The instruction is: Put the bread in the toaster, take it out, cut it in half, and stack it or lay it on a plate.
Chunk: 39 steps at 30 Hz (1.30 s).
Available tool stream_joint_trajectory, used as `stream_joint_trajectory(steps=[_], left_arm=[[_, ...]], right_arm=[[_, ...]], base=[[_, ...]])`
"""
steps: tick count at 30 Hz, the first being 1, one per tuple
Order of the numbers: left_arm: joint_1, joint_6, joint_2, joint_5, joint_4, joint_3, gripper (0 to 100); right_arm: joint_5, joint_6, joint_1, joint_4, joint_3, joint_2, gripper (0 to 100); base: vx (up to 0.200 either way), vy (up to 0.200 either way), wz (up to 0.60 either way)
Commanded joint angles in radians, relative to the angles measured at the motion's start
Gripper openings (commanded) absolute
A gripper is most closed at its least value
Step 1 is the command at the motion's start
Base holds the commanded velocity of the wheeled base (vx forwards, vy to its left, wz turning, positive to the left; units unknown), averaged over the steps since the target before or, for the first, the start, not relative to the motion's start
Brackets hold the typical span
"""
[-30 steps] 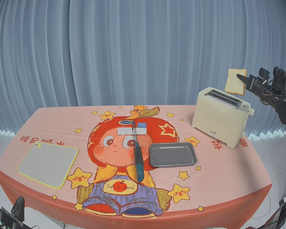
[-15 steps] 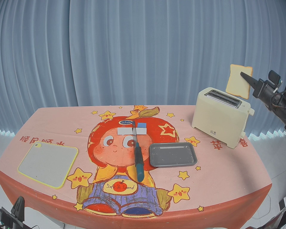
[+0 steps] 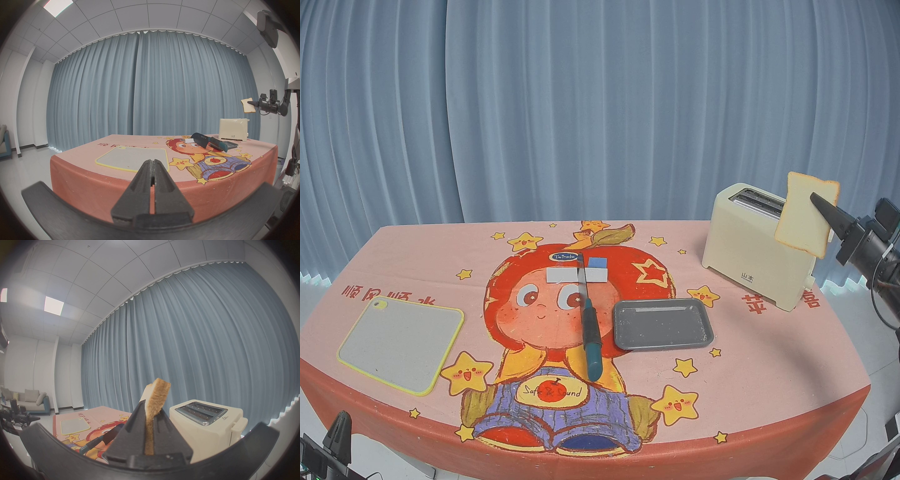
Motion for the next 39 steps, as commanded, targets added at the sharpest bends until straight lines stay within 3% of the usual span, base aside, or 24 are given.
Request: stream_joint_trajectory(steps=[1, 15, 39], left_arm=[[0.000, -0.002, -0.006, 0.002, 0.000, 0.018, 0], [0.000, 0.000, -0.004, 0.001, 0.000, 0.018, 0], [0.000, 0.000, -0.004, 0.002, 0.000, 0.018, 0]], right_arm=[[-0.004, -0.005, 0.009, -0.103, 0.111, 0.004, 0], [-0.005, -0.031, 0.015, -0.132, 0.113, 0.010, 0], [-0.005, -0.030, 0.010, -0.131, 0.105, 0.007, 0]], base=[[0.000, 0.000, 0.00], [0.000, 0.000, 0.00], [0.000, 0.000, 0.00]])
